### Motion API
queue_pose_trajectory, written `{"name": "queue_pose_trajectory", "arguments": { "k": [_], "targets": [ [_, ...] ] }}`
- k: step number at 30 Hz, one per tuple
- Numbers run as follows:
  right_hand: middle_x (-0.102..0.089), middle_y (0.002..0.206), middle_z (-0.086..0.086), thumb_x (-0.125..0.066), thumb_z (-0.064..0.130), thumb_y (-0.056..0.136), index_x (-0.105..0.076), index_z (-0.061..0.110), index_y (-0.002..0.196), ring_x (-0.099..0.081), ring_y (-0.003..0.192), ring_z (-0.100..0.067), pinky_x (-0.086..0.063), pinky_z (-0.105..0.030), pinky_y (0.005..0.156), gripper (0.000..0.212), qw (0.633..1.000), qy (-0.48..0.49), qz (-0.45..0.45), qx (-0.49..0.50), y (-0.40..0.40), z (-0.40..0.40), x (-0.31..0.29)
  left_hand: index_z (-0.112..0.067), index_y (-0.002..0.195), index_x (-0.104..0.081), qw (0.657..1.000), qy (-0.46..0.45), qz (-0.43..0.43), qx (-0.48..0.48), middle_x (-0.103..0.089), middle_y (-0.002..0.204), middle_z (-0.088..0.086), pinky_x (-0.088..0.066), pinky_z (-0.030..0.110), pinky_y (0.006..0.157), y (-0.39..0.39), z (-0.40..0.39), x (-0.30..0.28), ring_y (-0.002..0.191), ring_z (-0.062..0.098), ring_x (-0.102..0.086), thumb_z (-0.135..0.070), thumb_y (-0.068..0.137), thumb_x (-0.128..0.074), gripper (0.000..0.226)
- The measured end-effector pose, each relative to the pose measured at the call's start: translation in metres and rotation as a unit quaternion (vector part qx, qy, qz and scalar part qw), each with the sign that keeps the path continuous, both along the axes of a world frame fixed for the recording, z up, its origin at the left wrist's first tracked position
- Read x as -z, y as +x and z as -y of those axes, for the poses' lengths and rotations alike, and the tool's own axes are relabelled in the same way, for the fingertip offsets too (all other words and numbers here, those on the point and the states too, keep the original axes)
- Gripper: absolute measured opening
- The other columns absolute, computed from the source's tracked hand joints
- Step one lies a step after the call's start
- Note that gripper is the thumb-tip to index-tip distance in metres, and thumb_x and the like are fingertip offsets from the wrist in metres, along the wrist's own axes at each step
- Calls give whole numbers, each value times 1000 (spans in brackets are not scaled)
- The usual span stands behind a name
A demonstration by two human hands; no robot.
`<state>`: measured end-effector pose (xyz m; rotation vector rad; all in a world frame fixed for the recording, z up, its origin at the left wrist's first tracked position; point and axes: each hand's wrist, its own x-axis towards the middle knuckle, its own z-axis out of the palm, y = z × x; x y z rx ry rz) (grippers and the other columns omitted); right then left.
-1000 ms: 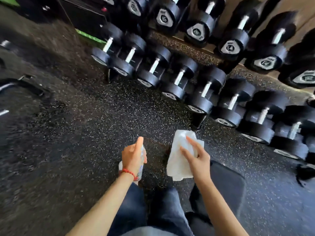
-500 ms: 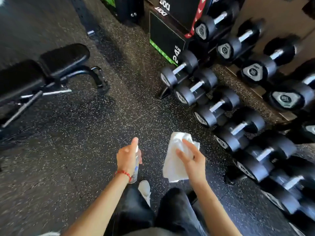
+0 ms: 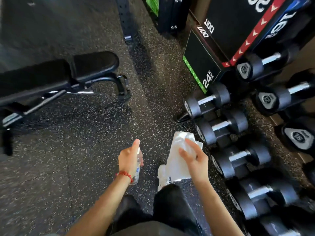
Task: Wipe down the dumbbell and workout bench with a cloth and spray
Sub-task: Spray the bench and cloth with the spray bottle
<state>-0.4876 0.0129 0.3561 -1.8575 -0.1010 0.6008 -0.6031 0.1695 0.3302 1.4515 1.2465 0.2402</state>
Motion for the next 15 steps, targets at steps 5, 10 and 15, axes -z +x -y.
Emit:
{"name": "queue_pose_trajectory", "arguments": {
  "k": [5,10,15],
  "targets": [
    [-62,105,6,-70,16,81,-62,20,117,-54,84,5,-42,-1,63,37,1000,7,0,-22,80,-30,-12,4,57,-56,999,8,21,-47,-56,47,9,-45,18,47,73,-29,-17,37,11,-53,-44,96,-43,63],
    [-62,94,10,-70,16,81,-63,25,112,-55,78,0,-45,-6,58,33,999,9,-30,-28,132,-74,-10,13,61,-57,997,11,23,-75,-55,49,16,-43,14,44,120,-67,-21,36,11,-52,-41,97,-40,67],
    [-60,92,20,-70,14,80,-62,29,106,-55,80,0,-47,-13,68,32,998,4,-34,-46,177,-136,-2,7,52,-53,995,16,43,-93,-57,50,18,-48,32,62,165,-134,-12,48,25,-56,-68,74,-37,79]
  ]
}}
